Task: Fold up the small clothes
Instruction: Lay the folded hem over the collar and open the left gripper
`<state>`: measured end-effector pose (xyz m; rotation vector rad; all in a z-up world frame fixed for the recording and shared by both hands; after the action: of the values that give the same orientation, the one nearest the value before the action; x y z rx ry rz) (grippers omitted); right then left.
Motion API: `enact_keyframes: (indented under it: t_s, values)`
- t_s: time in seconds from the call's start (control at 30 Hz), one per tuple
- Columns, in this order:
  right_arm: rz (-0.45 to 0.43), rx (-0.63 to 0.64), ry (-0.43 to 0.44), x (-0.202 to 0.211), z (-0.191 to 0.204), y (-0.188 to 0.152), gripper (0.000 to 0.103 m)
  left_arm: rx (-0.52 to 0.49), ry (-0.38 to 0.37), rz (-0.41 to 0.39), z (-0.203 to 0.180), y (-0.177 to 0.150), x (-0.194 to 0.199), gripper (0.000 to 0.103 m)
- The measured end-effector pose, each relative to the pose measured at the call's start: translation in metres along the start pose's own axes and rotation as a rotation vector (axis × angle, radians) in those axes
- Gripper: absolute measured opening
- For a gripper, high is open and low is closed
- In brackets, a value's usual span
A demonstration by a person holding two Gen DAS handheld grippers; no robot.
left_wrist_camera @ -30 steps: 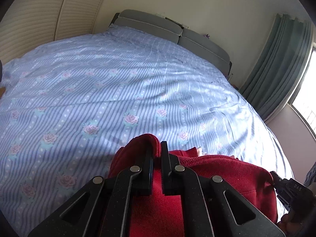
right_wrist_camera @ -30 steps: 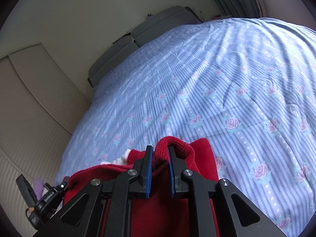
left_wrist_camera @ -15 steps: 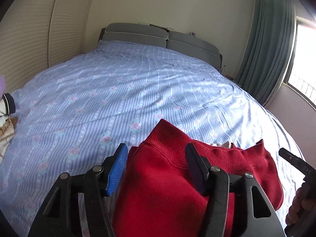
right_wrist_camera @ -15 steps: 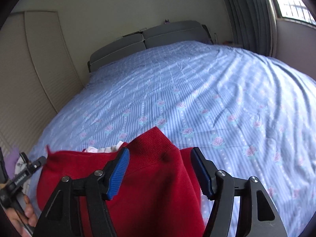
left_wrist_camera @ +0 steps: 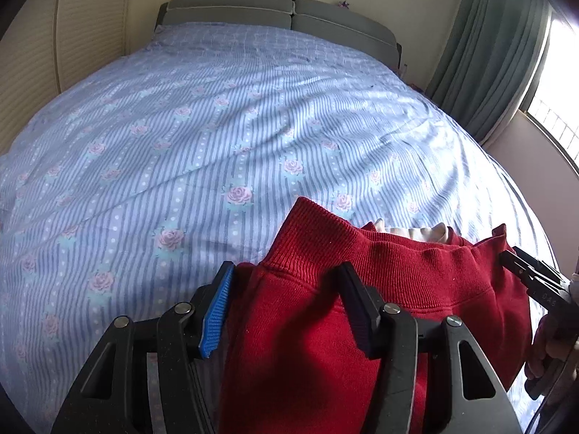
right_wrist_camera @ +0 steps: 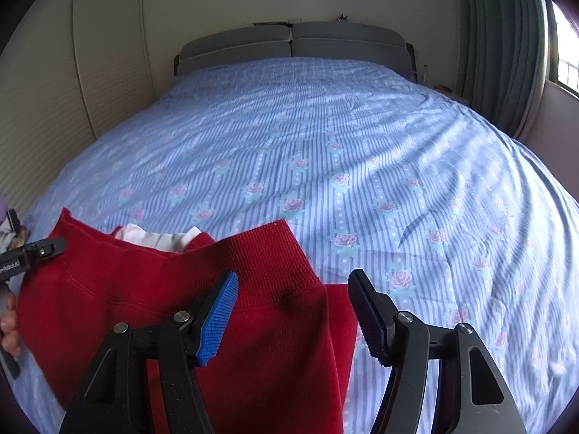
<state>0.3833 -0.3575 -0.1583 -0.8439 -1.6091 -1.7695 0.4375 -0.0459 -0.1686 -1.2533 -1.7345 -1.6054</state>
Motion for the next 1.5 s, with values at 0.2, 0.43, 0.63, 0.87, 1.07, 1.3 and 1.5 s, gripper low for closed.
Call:
enact_keyframes:
  t_s: [0.2, 0.43, 0.63, 0.87, 1.07, 1.3, 1.5]
  values:
    - [-0.045, -0.003, -0.031, 0.009, -0.003, -0.004, 0.015, -0.018, 0.025, -0.036, -0.008, -0.003, 0.003, 0.024]
    - [-0.148, -0.059, -0.047, 0.033, -0.01, 0.008, 0.013, 0.043, 0.009, -0.095, -0.003, 0.005, 0.013, 0.023]
    - [-0.035, -0.078, -0.081, -0.01, -0.016, -0.01, 0.013, 0.03, 0.024, -0.058, -0.001, -0.001, -0.007, 0.027]
    - [-0.075, -0.1, -0.083, 0.015, -0.013, -0.006, 0.04, 0.021, 0.032, -0.117, -0.012, -0.005, 0.024, 0.049]
    - [-0.153, -0.084, 0.018, 0.056, 0.014, -0.008, 0.041, -0.073, 0.075, -0.228, -0.047, -0.029, 0.067, 0.059]
    - [-0.095, 0.018, 0.007, 0.038, 0.054, -0.038, 0.049, -0.185, 0.06, -0.206, -0.082, -0.05, 0.047, 0.076]
    - [0.0, -0.071, 0.044, 0.006, 0.021, -0.052, 0.05, -0.054, 0.032, -0.09, -0.046, -0.055, 0.01, 0.085]
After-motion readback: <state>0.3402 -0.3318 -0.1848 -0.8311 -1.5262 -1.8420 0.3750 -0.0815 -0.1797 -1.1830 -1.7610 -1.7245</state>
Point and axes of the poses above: each gripper's, at about its wrist camera, not at the fingertips, and x roughly against the way its jaws point, z to its left, y to its top, the point moved 4 cm from there along -x, roughly the way its jaws point, and after that the axes turned 8 degrees about z, right-handed, at the moved point
